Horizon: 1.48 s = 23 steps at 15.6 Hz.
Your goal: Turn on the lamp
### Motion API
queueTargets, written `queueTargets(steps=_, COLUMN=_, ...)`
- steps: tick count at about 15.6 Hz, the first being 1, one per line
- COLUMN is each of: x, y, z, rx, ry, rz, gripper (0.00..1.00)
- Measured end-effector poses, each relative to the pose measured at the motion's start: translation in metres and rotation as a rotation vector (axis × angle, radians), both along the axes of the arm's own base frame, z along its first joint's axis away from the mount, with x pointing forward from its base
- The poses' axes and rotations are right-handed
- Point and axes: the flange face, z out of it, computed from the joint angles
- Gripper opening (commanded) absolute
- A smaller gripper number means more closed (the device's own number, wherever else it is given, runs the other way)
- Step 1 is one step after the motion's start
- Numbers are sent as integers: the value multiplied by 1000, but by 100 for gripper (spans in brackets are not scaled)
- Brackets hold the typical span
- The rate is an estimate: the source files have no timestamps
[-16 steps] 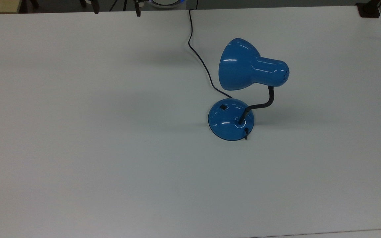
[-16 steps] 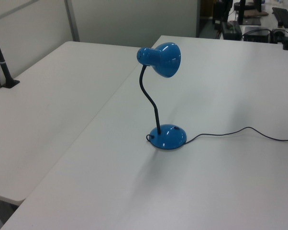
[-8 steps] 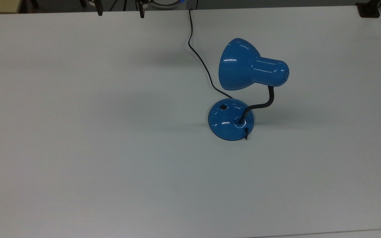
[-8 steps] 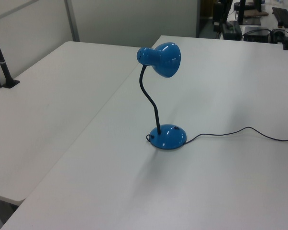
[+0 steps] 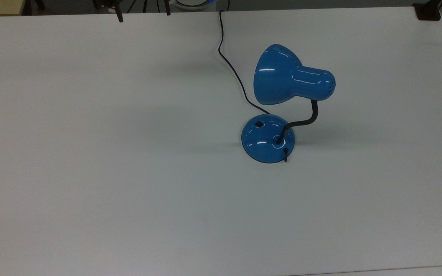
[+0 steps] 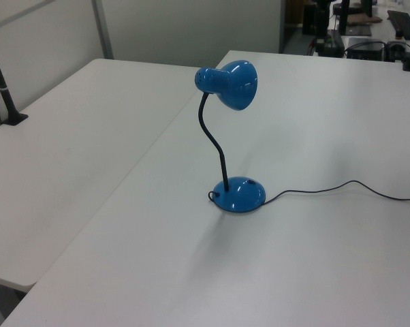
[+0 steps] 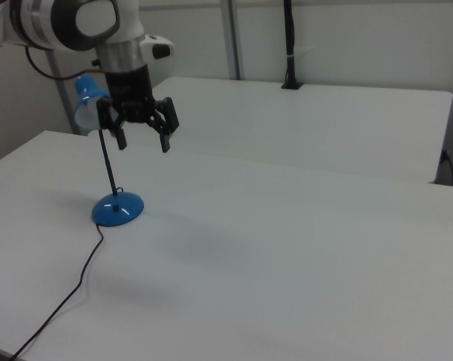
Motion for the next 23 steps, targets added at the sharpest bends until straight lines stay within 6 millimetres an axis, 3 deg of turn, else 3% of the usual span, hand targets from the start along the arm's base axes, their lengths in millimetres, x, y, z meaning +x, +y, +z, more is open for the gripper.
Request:
queueTargets(steps=2, x=-4, y=9, z=-9, rx=5, ry=51, rz=85, gripper=100)
queueTargets(steps=5, x=-6, y=30, z=-42, rx=-1, ry=125, rz=152, gripper=44)
queueTargets(steps=8, x=-1, y=45, z=-77, rx=3, ry=159, rz=178, gripper=3)
queueTargets(steps=20, x=46, y=151, z=-173, rx=100, ry=-9, rz=-314, gripper=0)
queueTargets(steps=23, x=59, y=167, z=-194, rx=164, ry=-46, rz=-389, gripper=0)
